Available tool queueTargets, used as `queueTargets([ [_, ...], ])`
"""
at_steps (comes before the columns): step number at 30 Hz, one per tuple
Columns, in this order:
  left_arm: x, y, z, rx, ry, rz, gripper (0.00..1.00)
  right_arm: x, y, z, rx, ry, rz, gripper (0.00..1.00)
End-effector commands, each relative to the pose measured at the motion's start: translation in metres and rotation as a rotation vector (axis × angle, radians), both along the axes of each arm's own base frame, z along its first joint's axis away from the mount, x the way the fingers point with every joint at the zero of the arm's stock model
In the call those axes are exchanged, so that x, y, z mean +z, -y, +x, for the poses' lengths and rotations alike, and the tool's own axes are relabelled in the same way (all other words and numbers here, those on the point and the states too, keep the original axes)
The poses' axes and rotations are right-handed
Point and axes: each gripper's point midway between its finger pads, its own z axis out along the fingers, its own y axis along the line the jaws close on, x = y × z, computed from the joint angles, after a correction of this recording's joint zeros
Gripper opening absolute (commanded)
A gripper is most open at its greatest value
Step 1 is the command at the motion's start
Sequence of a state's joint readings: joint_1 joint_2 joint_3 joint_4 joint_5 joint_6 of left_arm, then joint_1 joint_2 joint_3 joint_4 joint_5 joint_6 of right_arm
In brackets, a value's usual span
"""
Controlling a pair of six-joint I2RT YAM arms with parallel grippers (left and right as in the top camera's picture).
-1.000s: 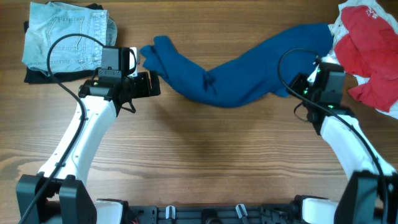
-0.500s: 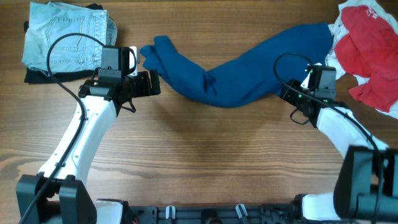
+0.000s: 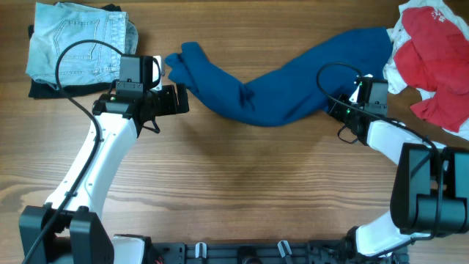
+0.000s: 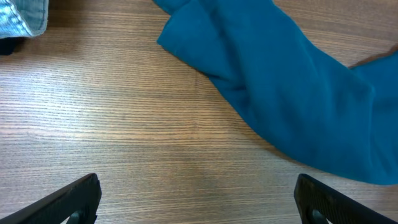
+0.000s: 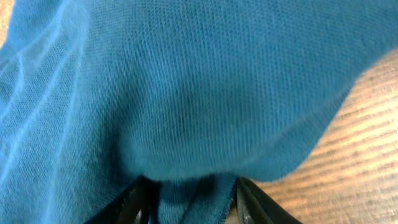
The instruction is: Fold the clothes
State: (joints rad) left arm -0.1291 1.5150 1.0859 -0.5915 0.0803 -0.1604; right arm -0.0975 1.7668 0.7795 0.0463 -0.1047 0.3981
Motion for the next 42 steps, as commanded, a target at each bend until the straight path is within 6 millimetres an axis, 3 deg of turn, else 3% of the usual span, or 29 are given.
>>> queueTargets([
  [1, 0.005, 0.005, 0.005, -0.004, 0.009, -0.019, 1.0, -0.037, -0.003, -0.016, 0.005, -0.105, 0.017, 0.39],
  [5, 0.005, 0.005, 0.005, -0.004, 0.009, -0.019, 1.0, -0.034, -0.002, -0.01, 0.012, -0.075, 0.009, 0.06],
  [9, 0.005, 0.003, 0.005, 0.001, 0.009, -0.01, 1.0, -0.025, -0.002, -0.008, 0.013, -0.058, 0.007, 0.04],
  [13, 0.005, 0.003, 0.005, 0.001, 0.01, -0.009, 1.0, 0.004, -0.006, -0.004, 0.051, -0.004, 0.007, 0.04],
  [17, 0.005, 0.002, 0.005, 0.005, 0.011, -0.003, 1.0, 0.07, -0.018, 0.004, 0.118, 0.094, 0.034, 0.05],
  [22, 0.004, 0.0, 0.005, 0.009, 0.011, 0.003, 1.0, 0.197, -0.017, 0.012, 0.149, 0.251, -0.016, 0.04],
  [26, 0.004, 0.0, 0.005, 0.009, 0.008, 0.004, 1.0, 0.266, -0.018, 0.004, 0.159, 0.304, -0.034, 0.04],
  [34, 0.007, -0.004, 0.0, 0.018, 0.004, 0.026, 1.0, 0.334, -0.037, -0.021, 0.243, 0.315, 0.025, 0.04],
  [39, 0.019, -0.005, -0.007, 0.012, 0.021, 0.024, 1.0, 0.359, -0.039, -0.024, 0.262, 0.358, 0.009, 0.04],
  [42, 0.03, -0.001, -0.011, -0.026, 0.046, 0.031, 1.0, 0.373, -0.051, -0.02, 0.319, 0.422, 0.054, 0.04],
])
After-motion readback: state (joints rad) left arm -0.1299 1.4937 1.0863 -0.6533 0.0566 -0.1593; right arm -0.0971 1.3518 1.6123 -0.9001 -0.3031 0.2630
